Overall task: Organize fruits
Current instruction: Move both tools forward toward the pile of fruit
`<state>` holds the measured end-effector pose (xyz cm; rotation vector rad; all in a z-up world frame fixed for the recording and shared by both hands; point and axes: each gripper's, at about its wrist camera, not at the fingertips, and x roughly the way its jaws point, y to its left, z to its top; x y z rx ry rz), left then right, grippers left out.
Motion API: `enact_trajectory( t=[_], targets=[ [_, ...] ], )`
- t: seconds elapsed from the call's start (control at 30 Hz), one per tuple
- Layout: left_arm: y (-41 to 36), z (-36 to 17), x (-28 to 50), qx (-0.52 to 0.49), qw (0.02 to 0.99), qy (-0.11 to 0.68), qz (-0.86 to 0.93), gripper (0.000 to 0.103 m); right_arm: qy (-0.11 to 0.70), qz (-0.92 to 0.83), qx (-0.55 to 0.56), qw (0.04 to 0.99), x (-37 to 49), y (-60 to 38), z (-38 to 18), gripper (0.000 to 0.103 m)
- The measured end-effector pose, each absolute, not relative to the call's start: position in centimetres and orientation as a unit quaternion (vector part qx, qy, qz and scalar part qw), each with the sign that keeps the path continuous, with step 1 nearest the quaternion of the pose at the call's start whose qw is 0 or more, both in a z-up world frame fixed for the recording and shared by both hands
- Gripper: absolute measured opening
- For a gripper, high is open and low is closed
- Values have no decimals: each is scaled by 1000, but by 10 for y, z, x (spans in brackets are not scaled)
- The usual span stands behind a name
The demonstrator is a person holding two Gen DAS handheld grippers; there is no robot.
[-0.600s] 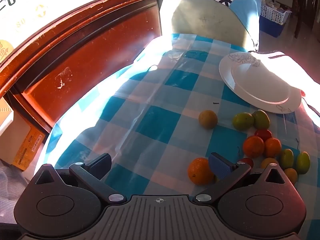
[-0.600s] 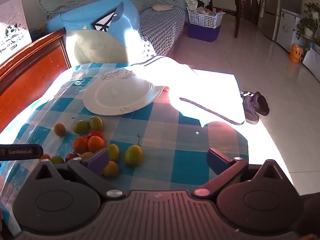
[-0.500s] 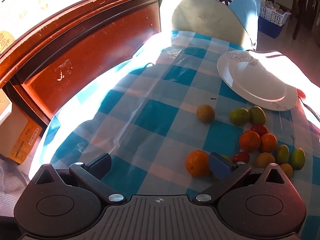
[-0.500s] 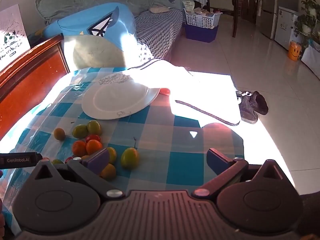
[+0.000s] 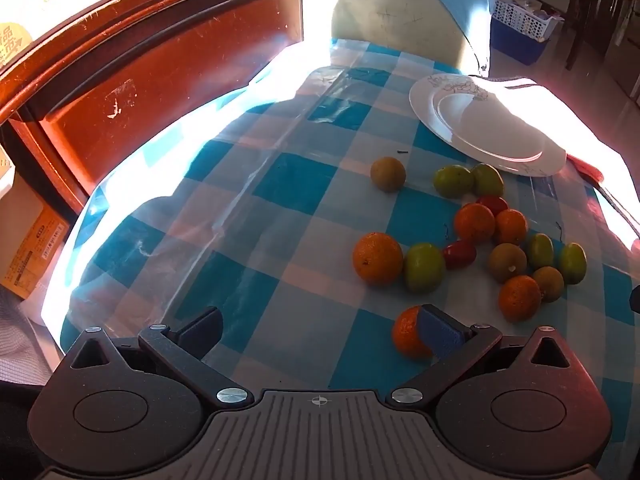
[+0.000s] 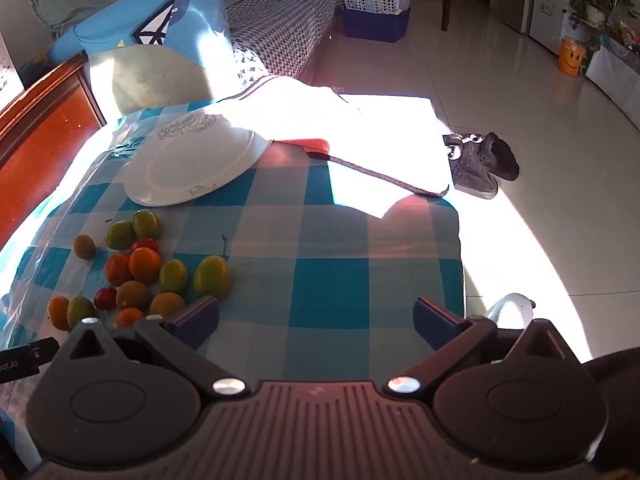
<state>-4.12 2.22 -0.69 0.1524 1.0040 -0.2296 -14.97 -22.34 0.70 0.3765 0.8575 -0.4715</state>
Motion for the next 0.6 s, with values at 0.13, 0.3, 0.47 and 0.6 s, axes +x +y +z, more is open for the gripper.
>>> enact_trajectory(
  t=[0.13,0.3,0.47,0.6],
  targets=[
    [21,-8,-43,66,865,484,-115,103,423,-222,177,861,-148,-220,6,102],
    [10,-8,-44,74,865,481,-123,103,440,-211,165,857,-140,-209,1,102],
    [5,-7,-43,85,871,470,-115,103,439,-201,126,866,-132,-194,3,102],
    [2,-8,-41,92,865,481,-108,103,437,-185,101,874,-126,-181,4,102]
  ],
)
